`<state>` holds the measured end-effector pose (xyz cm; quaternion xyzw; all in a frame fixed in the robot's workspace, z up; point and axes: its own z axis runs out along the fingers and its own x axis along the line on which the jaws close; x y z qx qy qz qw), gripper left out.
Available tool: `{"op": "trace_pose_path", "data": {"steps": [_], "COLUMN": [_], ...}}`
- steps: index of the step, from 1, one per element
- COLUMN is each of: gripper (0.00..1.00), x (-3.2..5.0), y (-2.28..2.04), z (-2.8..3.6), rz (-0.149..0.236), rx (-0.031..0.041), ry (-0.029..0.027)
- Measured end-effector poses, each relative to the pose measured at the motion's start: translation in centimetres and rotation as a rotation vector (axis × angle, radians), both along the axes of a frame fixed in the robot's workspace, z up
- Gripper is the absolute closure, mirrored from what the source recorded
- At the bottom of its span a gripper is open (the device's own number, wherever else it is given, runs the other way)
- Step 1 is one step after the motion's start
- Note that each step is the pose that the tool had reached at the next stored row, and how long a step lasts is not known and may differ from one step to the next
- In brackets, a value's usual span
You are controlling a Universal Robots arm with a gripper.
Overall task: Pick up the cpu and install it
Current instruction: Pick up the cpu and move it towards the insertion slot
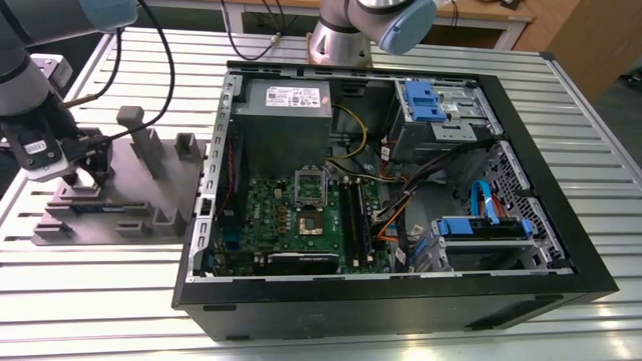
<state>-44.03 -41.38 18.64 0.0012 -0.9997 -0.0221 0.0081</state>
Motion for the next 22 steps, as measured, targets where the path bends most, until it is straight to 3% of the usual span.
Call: {"op": "trace_pose_path", "data": {"steps": [4,12,19,22], "gripper": [0.53,0.53,0.53,0.53], "x": [0.00,0.00,0.00,0.01], "y": [0.00,0.00,0.00,0.00], "z": [0.93,3.81,5.49,5.71], "rz": [0.000,0.000,0.000,0.000], "rx": [0.0001,0.0001,0.0000,0.0005], "ry": [-0.0002,-0.0001,0.0000,-0.0002]}}
